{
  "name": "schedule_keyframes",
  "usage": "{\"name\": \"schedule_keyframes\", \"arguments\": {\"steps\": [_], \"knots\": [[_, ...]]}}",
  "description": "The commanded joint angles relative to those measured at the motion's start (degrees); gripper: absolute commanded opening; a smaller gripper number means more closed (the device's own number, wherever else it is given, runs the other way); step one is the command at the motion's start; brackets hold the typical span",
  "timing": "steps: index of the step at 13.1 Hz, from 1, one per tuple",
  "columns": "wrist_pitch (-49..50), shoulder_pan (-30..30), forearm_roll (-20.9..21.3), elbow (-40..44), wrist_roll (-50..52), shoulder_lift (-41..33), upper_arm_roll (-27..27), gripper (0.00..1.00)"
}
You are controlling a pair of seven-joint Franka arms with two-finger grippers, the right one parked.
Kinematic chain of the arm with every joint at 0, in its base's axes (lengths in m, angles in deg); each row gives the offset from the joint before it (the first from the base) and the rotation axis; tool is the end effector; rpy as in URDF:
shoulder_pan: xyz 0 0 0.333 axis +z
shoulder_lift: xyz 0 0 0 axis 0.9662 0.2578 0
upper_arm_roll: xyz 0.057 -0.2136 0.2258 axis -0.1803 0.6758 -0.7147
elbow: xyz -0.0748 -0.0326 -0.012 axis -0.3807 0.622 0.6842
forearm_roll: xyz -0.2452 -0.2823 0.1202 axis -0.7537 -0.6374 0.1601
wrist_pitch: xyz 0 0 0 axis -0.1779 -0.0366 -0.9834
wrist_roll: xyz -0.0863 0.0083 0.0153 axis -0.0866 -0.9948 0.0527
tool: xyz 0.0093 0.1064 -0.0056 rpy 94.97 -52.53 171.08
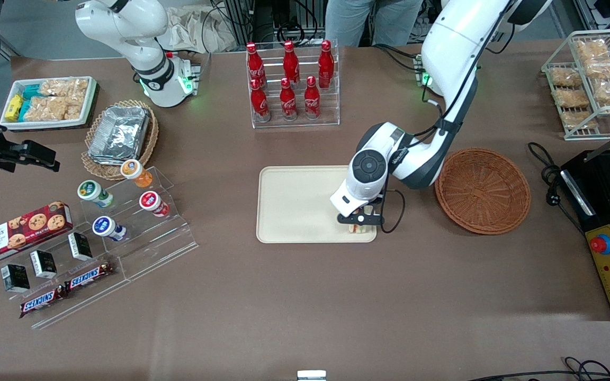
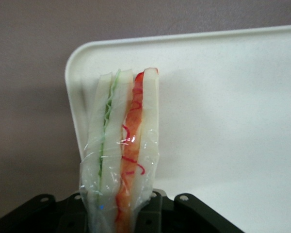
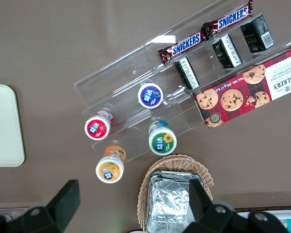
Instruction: Place sandwich from basket to tray
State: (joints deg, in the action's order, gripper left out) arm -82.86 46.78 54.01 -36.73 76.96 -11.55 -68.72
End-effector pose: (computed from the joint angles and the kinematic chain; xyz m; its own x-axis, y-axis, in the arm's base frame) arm 0.5146 -0.3854 0.2248 0.9890 -0.0676 -0.1313 -0.0717 -0.9971 -0.0270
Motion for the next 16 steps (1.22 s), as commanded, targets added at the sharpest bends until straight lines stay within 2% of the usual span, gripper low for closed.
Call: {"name": "schedule_keyframes", "arguments": {"steps": [1, 2, 8, 12, 14, 16], "knots": [[-2.1, -0.6, 1.0, -0.6, 2.2, 0.7, -0.4, 0.89], [-2.0, -0.6, 1.1, -0.6, 2.0, 0.7, -0.5, 1.00], [-0.5, -0.5, 1.0, 0.9, 1.9, -0.1, -0.5, 1.00], [17.8, -0.1, 0.9, 15.3, 1.7, -0.3, -0.6, 1.00], [20.8, 1.7, 0.6, 21.3, 1.5, -1.0, -0.8, 1.00], [21.0, 6.5, 0.9, 22.9, 0.2, -3.5, -0.8, 1.00]]}}
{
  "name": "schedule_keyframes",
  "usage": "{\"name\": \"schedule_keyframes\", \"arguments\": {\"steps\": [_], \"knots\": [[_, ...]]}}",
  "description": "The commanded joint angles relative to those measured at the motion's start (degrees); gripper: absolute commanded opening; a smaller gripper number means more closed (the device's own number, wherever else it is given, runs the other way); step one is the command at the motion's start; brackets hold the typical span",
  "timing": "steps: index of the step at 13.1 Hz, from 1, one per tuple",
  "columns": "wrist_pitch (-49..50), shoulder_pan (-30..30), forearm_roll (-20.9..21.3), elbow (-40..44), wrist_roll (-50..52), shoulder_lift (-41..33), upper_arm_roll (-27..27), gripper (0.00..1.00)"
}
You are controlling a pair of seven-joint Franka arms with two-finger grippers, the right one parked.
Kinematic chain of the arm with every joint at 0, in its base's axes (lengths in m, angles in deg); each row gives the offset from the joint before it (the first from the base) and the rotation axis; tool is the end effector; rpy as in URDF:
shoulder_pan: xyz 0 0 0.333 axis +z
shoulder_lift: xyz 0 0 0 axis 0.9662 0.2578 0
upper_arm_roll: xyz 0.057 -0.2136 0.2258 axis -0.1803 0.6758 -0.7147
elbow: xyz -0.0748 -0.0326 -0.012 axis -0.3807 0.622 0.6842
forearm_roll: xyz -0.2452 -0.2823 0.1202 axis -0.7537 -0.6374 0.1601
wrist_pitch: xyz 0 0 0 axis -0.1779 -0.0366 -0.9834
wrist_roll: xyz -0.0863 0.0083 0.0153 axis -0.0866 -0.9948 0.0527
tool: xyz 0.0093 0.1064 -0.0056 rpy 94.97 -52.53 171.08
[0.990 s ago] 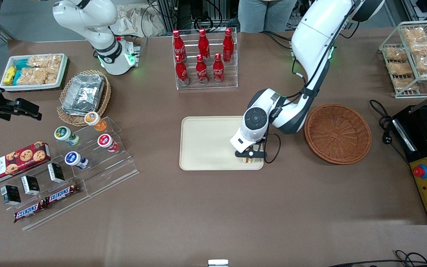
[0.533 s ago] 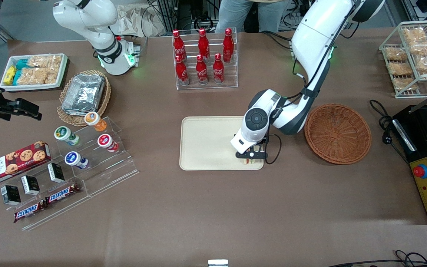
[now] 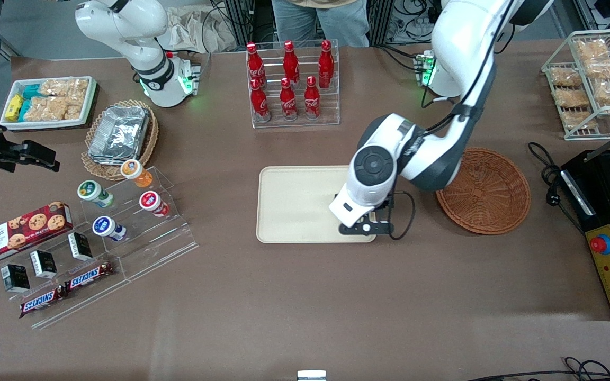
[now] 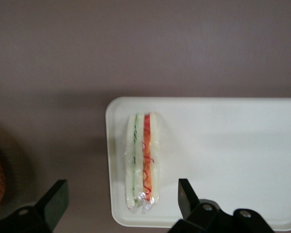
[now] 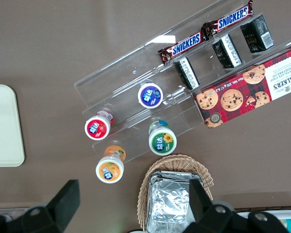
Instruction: Place sandwich from basket to tray
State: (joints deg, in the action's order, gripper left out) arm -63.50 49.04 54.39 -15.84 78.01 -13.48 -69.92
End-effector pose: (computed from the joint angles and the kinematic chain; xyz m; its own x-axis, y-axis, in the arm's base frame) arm 0.5907 -0.3743 0.3802 0.9976 0.0204 -0.0657 0.0189 -0.9996 -0.0229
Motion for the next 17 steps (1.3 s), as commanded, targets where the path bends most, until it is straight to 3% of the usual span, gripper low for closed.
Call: {"name": "schedule_keyframes", "arguments": {"steps": [1, 4, 9, 17], "knots": [[1.7, 6.4, 0.4, 2.1, -3.0, -2.9, 0.5, 1.00], [4.5, 10.6, 0.7, 1.7, -6.8, -6.0, 0.3, 1.00], [12.0, 22.2, 0.1, 1.7, -24.2, -13.6, 0.4, 1.00], [21.9, 26.9, -0.6, 0.7, -21.9, -24.5, 0.5, 1.00]]}}
